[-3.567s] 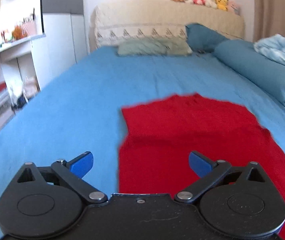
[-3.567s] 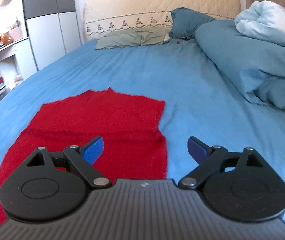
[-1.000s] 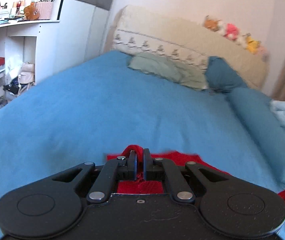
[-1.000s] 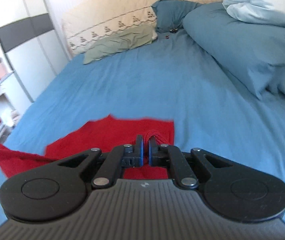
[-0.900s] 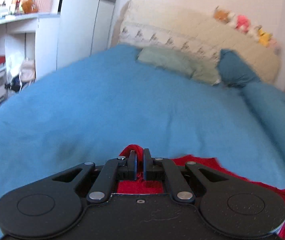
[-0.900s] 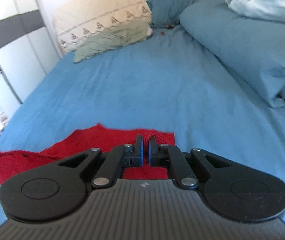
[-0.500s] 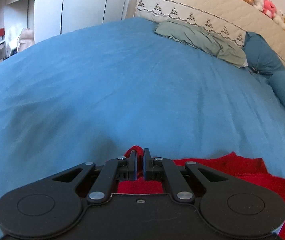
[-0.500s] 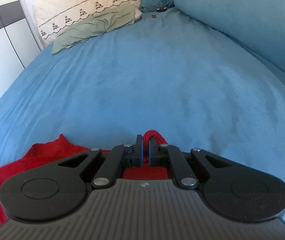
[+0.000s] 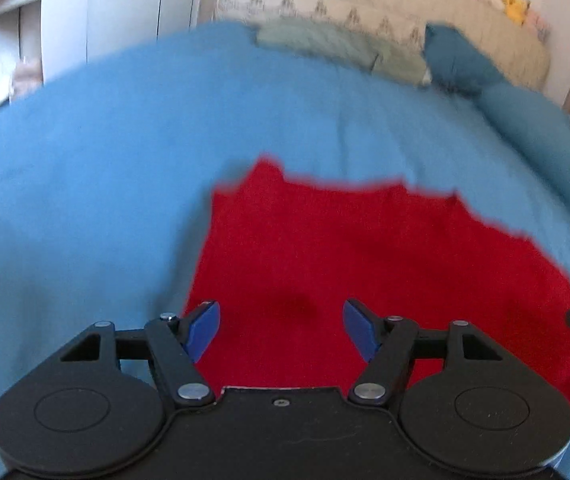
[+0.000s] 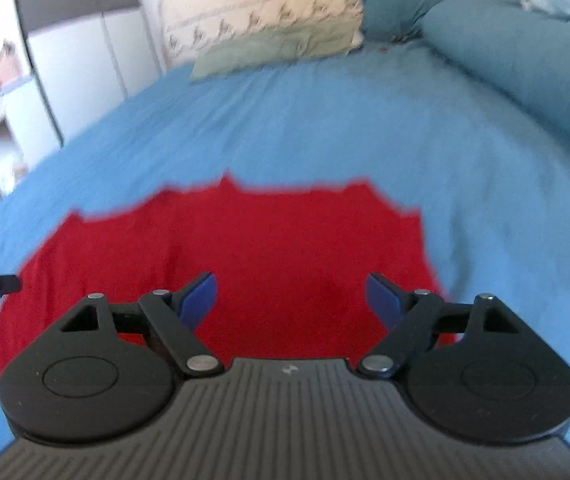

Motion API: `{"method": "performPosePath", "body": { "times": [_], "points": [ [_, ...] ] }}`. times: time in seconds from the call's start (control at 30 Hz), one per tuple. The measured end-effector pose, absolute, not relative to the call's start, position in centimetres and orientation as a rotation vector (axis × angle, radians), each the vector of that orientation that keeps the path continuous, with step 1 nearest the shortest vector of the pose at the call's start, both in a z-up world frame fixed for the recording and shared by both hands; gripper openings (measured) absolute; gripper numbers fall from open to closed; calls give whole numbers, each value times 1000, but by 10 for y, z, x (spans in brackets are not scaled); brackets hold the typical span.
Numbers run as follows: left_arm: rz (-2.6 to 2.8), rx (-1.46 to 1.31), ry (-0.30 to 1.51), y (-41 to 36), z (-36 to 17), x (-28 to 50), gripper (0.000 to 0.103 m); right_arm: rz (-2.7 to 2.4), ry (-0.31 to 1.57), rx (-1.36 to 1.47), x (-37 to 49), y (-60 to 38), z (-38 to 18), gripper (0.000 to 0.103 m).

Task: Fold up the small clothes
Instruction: 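Grasp the sweater hem with the left gripper while the right gripper grasps it too, lifting toward the collar, then open both grippers and release the hem onto the collar end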

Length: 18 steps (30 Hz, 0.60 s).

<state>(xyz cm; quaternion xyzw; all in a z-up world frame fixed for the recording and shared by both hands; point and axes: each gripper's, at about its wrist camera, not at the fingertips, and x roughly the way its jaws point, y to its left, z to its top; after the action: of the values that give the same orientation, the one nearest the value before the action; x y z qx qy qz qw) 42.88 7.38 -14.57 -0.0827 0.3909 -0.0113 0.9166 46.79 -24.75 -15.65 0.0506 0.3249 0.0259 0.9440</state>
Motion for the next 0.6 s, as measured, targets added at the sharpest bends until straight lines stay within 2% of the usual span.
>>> {"method": "performPosePath", "body": {
  "times": [0.17, 0.27, 0.37, 0.43, 0.5, 0.6],
  "points": [
    [-22, -124, 818, 81, -155, 414, 75, 2, 689, 136, 453, -272, -175, 95],
    [7, -111, 830, 84, -147, 416, 75, -18, 705, 117, 451, -277, -169, 95],
    [9, -127, 778, 87, -126, 400, 73, 44, 724, 225, 426, -292, -152, 95],
    [-35, -112, 701, 81, -102, 383, 77, 34, 712, 253, 406, -297, -136, 95],
    [-40, -73, 660, 73, -86, 368, 99, 31, 710, 258, 386, -305, -128, 95],
    [-90, -80, 651, 62, -76, 358, 99, 1, 729, 246, 370, -309, -127, 95]
  ]
}}
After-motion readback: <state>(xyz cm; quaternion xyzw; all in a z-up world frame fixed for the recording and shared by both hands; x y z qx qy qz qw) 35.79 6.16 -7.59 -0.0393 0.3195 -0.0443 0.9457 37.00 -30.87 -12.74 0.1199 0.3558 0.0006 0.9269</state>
